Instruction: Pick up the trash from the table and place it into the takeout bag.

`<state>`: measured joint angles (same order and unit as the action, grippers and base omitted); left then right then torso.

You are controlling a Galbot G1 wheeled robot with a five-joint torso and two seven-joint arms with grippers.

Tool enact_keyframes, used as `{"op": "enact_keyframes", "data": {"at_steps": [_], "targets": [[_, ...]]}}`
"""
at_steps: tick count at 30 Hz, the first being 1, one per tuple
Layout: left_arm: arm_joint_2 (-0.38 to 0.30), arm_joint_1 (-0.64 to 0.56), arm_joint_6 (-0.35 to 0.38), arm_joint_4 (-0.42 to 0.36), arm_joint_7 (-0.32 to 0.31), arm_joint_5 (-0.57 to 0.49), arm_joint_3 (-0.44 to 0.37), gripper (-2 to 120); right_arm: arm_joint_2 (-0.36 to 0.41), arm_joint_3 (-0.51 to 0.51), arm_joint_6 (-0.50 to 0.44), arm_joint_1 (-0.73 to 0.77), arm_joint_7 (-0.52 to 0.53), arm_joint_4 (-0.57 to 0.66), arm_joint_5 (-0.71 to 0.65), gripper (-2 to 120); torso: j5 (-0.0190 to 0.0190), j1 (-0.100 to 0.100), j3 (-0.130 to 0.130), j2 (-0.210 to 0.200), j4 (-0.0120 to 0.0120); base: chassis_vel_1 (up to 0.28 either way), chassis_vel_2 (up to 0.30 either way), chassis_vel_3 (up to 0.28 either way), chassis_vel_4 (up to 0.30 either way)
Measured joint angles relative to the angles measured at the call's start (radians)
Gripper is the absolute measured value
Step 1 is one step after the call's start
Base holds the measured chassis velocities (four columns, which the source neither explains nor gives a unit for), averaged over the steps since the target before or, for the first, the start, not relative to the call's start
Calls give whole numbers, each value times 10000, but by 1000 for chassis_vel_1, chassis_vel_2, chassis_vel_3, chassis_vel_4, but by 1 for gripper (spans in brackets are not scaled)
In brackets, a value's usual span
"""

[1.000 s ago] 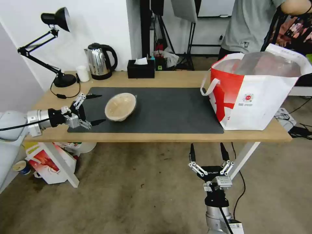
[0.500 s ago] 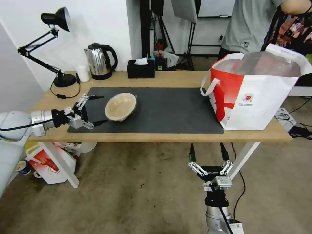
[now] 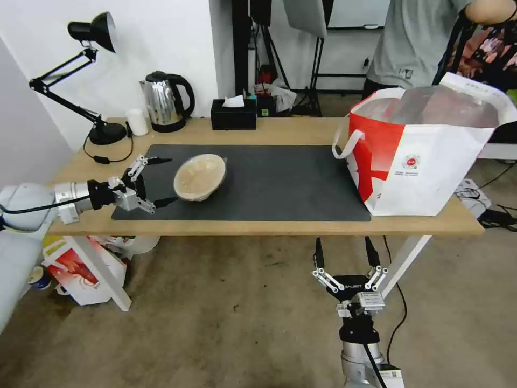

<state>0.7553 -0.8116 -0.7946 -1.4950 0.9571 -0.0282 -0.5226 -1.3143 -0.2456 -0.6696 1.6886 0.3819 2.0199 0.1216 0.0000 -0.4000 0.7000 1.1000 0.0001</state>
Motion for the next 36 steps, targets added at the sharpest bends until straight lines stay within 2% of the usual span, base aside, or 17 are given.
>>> {"op": "enact_keyframes", "data": {"at_steps": [20,36], "targets": [[332,23,-40,397,168,174,-57,100,0,0,0,0,0,0,0,100,0,0,0,0,-1,0,0,0,0],[519,424,-46,632,230,806,209,100,0,0,0,0,0,0,0,100,0,0,0,0,-1,0,0,0,0]]}}
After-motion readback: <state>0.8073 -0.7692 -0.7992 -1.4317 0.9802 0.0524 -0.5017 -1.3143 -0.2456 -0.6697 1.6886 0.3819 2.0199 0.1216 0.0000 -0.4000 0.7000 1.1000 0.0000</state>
